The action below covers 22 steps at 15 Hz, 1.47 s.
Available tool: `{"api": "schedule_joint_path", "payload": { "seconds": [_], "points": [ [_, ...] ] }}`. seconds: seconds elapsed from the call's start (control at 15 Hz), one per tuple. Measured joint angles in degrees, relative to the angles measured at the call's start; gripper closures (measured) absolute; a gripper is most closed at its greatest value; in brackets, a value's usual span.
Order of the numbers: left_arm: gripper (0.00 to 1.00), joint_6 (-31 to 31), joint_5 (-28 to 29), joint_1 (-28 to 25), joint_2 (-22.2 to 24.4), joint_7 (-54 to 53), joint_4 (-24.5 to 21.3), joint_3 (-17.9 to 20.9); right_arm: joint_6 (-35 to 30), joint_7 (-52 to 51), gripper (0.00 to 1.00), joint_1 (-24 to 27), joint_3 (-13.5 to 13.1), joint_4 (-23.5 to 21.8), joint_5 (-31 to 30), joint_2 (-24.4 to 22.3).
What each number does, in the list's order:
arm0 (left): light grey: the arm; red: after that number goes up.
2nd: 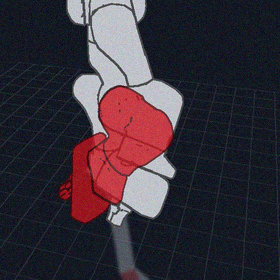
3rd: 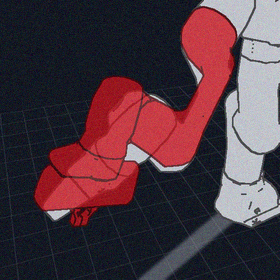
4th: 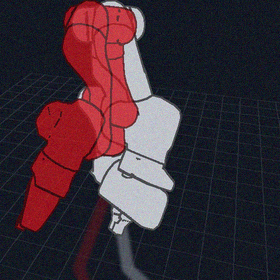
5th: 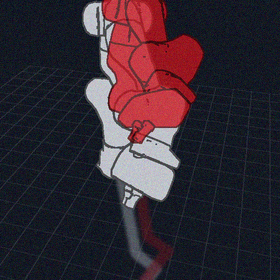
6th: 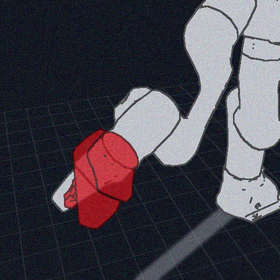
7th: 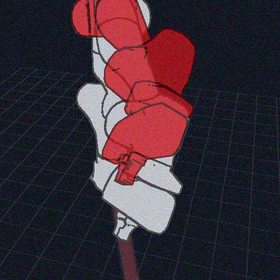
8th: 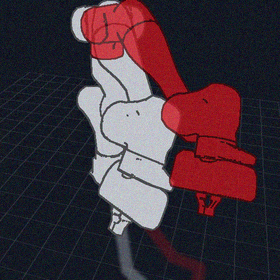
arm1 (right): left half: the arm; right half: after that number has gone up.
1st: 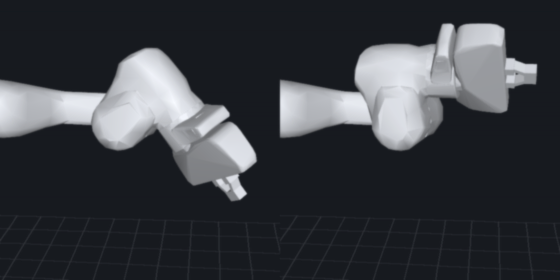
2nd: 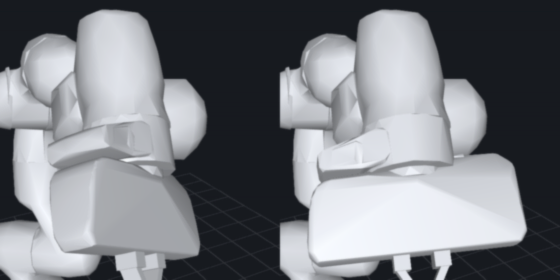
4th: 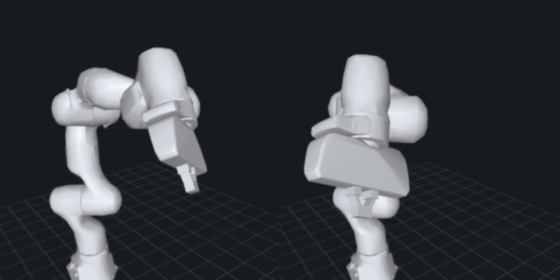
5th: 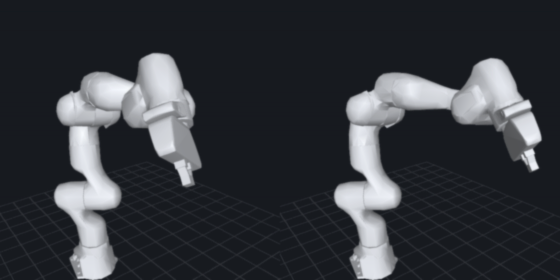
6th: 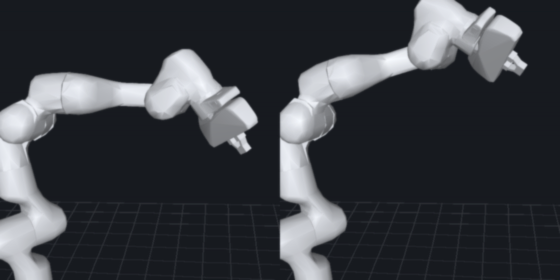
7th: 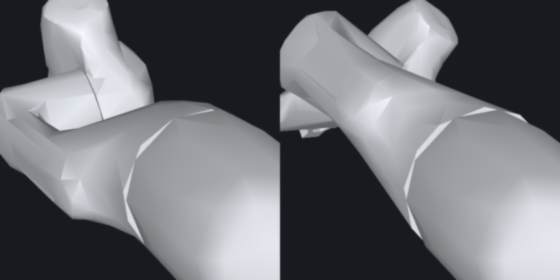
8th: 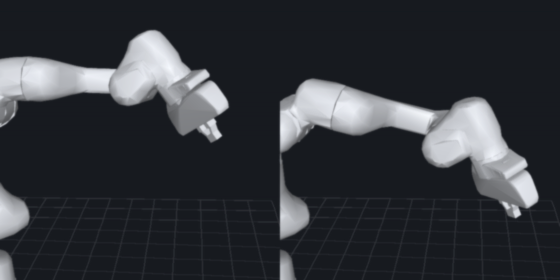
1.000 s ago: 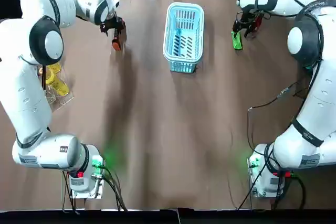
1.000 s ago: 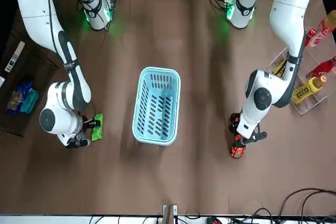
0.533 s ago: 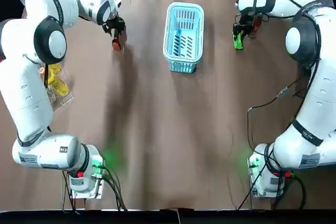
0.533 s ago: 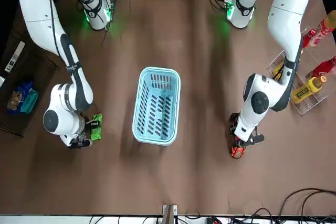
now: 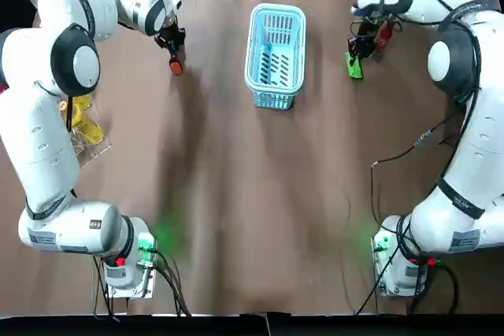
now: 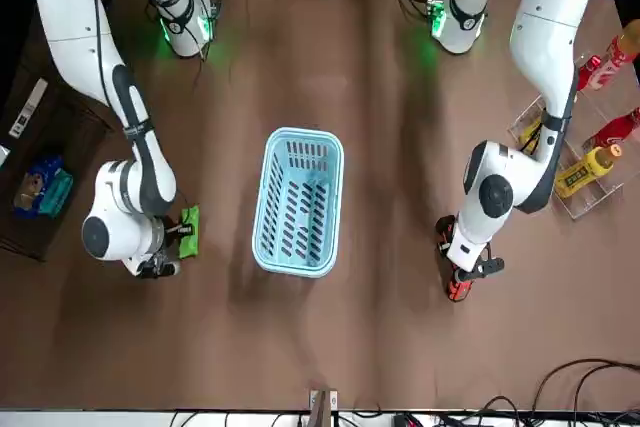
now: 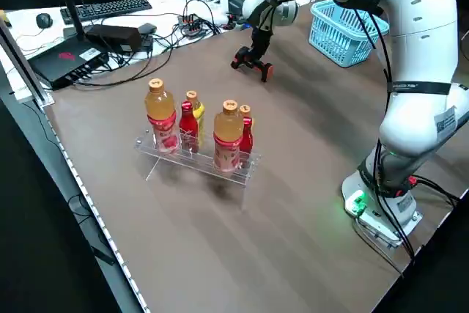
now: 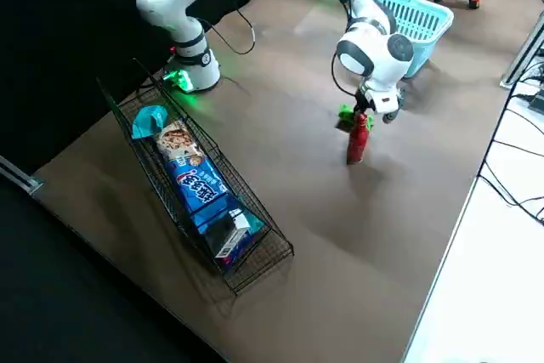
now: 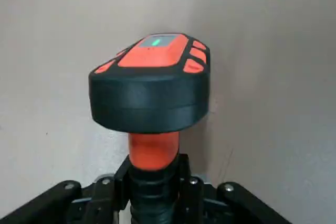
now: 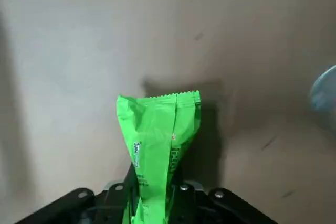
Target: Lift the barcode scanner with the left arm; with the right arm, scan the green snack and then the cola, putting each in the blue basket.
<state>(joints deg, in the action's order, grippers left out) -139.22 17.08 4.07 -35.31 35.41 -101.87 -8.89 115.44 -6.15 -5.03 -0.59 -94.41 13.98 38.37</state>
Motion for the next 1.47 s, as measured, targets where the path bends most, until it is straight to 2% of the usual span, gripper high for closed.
{"api": "schedule_joint_path", "payload": {
  "seconds": [0.13,0.27,0.4,0.53,0.67,0.73,0.93,1.0,1.07,1.13,1.27,1.47],
  "points": [
    [0.63,2.6,0.1,0.0,1.0,0.0,0.7,0.0,-6.2,1.1,0.77,-0.1,0.0,2.2,5.2,-1.6],
    [0.63,6.6,0.1,-0.3,3.7,0.0,1.5,-0.3,-9.8,6.0,0.78,-0.3,0.1,4.2,10.4,-3.4],
    [0.63,12.2,0.1,-1.2,7.6,0.0,1.7,-2.4,-10.8,12.6,0.78,-0.5,0.1,6.1,15.8,-4.4],
    [0.63,18.5,-2.7,-3.1,11.7,0.0,1.9,-6.1,-11.0,17.2,0.78,-0.6,0.1,7.2,20.2,-4.6],
    [0.63,25.1,-8.8,-5.7,14.8,0.0,4.1,-10.2,-11.2,19.2,0.78,-0.6,0.1,7.3,22.6,-4.6],
    [0.63,29.5,-12.8,-6.8,15.8,0.0,6.7,-11.8,-11.7,20.1,0.78,-0.6,0.1,7.3,24.0,-4.6],
    [0.63,41.3,-25.3,-7.7,17.1,0.1,14.7,-13.3,-14.9,22.8,0.78,-0.3,0.0,7.8,29.4,-4.6],
    [0.63,42.9,-29.7,-7.7,17.4,0.4,16.1,-13.4,-16.5,24.2,0.78,-0.3,0.0,8.5,31.2,-4.6],
    [0.63,43.9,-39.1,-7.7,17.9,1.7,17.3,-13.5,-20.2,27.8,0.78,-0.5,0.2,11.0,34.3,-4.6],
    [0.63,44.0,-43.1,-7.7,18.0,2.6,17.4,-13.6,-22.1,29.2,0.78,-0.6,0.7,12.4,34.9,-4.6],
    [0.63,44.1,-48.7,-7.5,17.9,4.1,17.4,-14.2,-23.8,33.0,0.78,-1.1,3.0,14.6,35.3,-4.9],
    [0.63,44.0,-54.1,-6.6,17.9,5.9,17.4,-15.2,-23.8,37.8,0.78,-2.3,6.8,16.7,35.3,-6.1]
  ]
}}
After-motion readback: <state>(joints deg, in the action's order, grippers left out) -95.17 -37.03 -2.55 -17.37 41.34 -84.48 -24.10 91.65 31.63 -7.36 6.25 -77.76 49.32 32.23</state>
